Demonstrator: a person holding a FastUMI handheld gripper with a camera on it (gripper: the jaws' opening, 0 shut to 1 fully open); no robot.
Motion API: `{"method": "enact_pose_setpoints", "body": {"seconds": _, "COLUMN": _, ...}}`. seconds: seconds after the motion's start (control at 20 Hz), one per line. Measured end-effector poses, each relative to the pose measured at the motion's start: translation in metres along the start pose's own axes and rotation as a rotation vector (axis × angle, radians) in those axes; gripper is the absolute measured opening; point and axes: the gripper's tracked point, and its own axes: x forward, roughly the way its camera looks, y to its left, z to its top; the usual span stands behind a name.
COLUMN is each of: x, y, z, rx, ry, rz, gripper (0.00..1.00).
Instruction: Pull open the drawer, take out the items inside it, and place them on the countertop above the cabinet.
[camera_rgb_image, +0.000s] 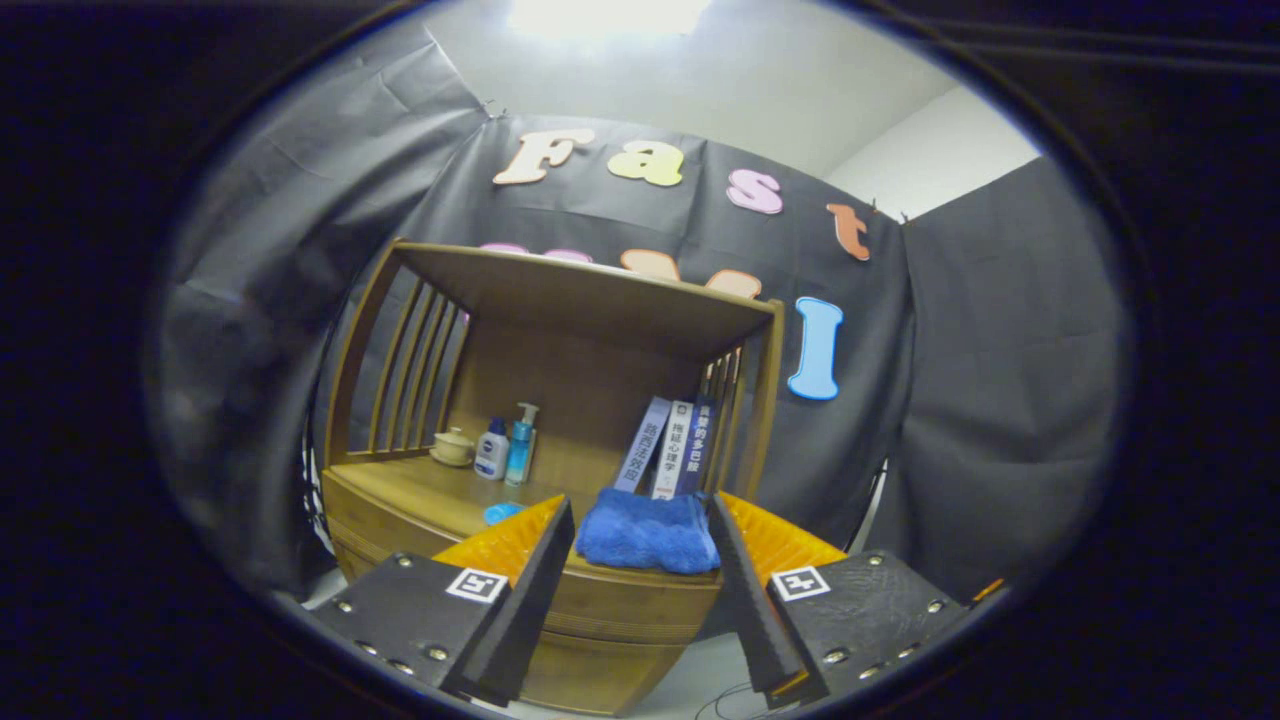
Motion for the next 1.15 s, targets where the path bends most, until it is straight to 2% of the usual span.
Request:
{"method": "enact_pose_setpoints", "body": {"seconds": 0.1, "x": -0.004, "y": -0.019, "z": -0.009, "rx": -0.028, "ry": 0.027, "rz": -0.028, "gripper": 0.81}}
{"method": "enact_pose_setpoints", "body": {"seconds": 0.25, "x": -0.008, "y": -0.025, "z": -0.016, "rx": -0.027, "ry": 0.044, "rz": 0.027, "gripper": 0.81}}
{"method": "enact_pose_setpoints", "body": {"seconds": 0.4, "x": -0.012, "y": -0.046, "z": -0.025, "rx": -0.018, "ry": 0.05, "rz": 0.025, "gripper": 0.81}}
{"method": "enact_pose_setpoints", "body": {"seconds": 0.95, "x": -0.029, "y": -0.107, "z": -0.051, "rx": 0.005, "ry": 0.056, "rz": -0.032, "gripper": 0.81}}
{"method": "enact_pose_setpoints", "body": {"seconds": 1.15, "x": -0.036, "y": -0.114, "z": -0.069, "rx": -0.025, "ry": 0.073, "rz": 0.009, "gripper": 0.83}}
